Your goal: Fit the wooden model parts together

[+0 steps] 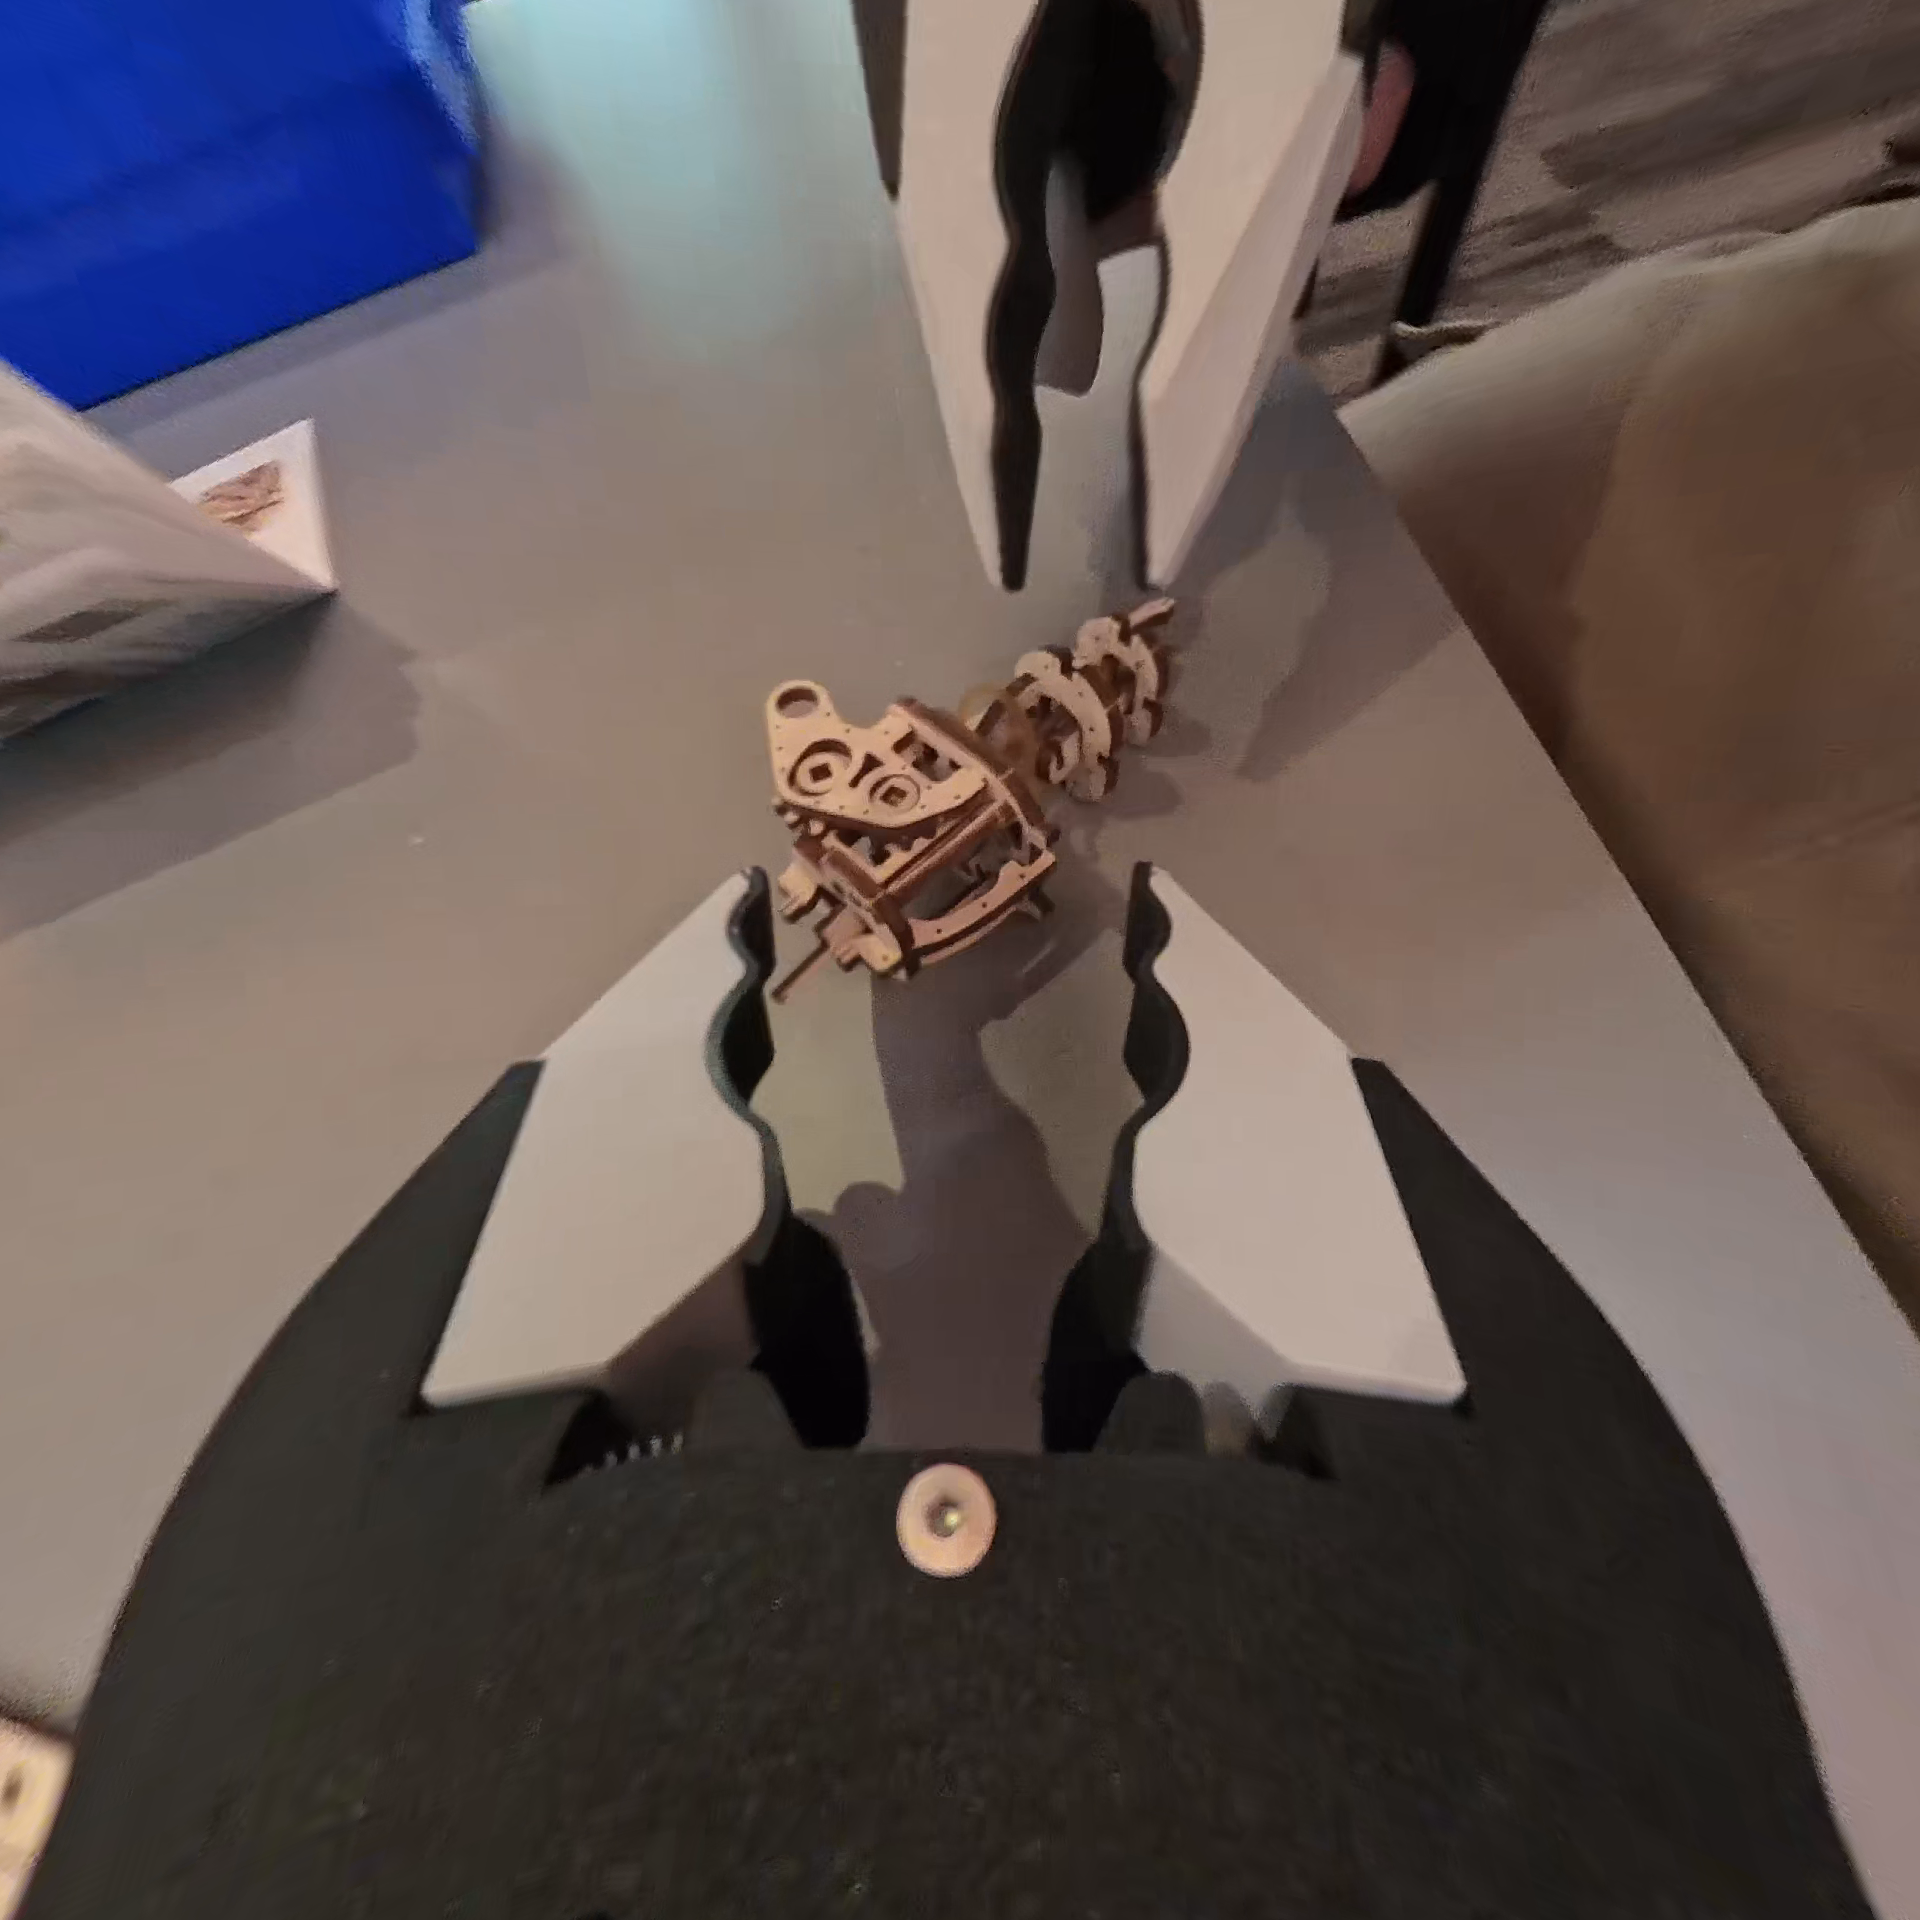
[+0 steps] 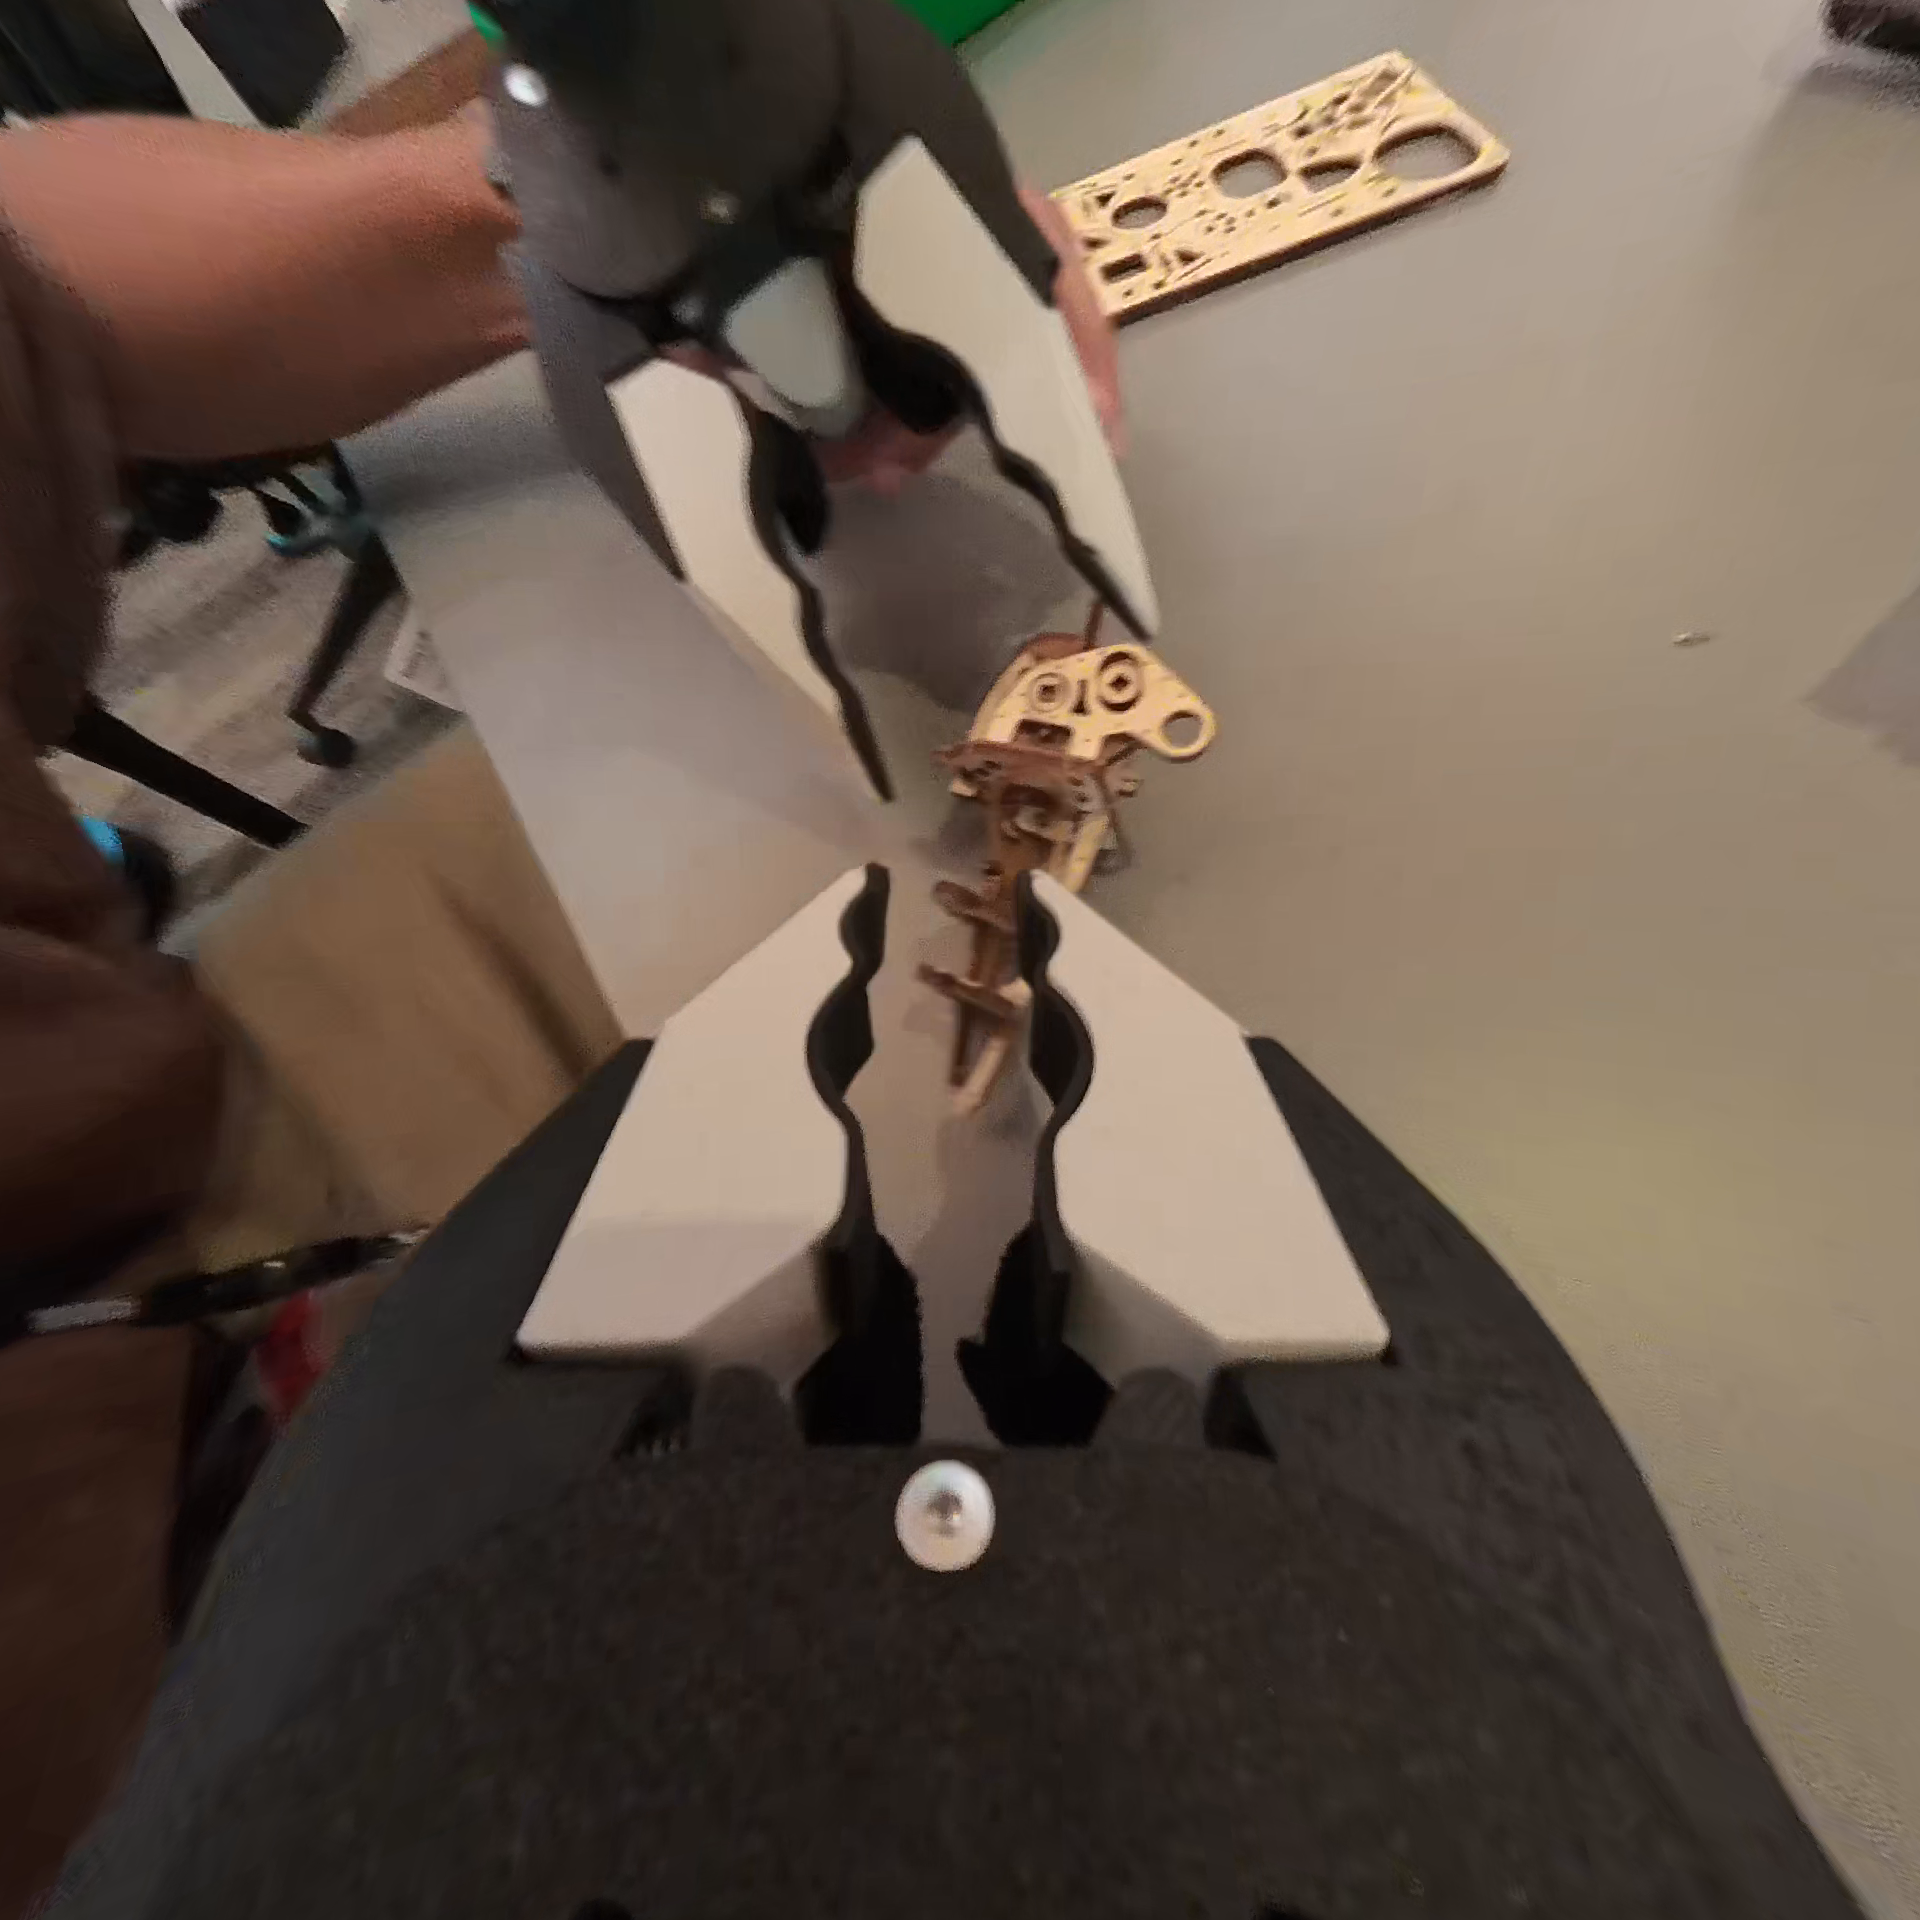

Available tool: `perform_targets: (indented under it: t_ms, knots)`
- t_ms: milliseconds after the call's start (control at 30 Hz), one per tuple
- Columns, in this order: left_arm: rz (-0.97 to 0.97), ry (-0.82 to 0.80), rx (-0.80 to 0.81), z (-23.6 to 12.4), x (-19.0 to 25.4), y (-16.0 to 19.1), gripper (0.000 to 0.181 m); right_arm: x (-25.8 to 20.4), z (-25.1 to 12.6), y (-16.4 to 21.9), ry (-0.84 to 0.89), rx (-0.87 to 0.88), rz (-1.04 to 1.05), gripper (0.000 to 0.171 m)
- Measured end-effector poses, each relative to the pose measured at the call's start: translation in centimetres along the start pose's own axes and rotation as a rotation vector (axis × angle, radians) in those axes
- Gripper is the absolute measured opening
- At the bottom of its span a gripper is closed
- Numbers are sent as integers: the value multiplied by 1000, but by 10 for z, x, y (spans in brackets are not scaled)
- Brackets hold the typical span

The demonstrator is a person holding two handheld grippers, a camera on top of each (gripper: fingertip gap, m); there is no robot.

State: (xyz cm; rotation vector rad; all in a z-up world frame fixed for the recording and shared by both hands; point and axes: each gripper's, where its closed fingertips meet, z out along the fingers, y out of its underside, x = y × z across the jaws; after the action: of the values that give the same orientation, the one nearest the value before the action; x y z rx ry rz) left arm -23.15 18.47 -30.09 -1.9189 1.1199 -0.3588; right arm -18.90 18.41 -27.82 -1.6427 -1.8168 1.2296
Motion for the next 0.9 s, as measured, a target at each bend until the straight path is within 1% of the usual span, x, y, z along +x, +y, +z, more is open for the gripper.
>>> perform_targets:
  t_ms: [100, 167, 267, 333, 367, 500, 533, 633, 700, 800, 900]
  knots:
    - [19, 100, 35, 12, -1, -3, 62, -8, 3, 10, 4, -18, 73, 28]
    - [38, 124, 27, 18, -3, -3, 58, 1, 3, 19, 117, -24, 35, 31]
    - [62, 78, 16, 23, -12, -3, 55, 15, -1, 20, 310, -29, -82, 34]
    - [-27, 47, -8, 24, -20, 0, 55, 27, -1, 21, 419, -57, -148, 35]
    - [-91, 61, -20, 23, -20, 1, 55, 31, -1, 22, 456, -65, -162, 36]
    - [-312, 131, -54, 17, -16, 7, 54, 32, 0, 21, 470, -53, -143, 38]
    - [-372, 146, -55, 16, -16, 7, 54, 30, 0, 22, 449, -60, -140, 35]
    - [-512, 224, -26, 14, -12, 2, 54, 16, -4, 23, 350, -66, -118, 34]
    - [-529, 272, -5, 13, -7, -1, 54, 9, -11, 19, 304, -37, -80, 34]
    - [-518, 285, -16, 13, -2, -2, 54, 6, -21, 13, 272, -2, -20, 35]
    - [-531, 306, -19, 14, 3, -5, 54, 7, -25, 3, 310, -2, -76, 37]
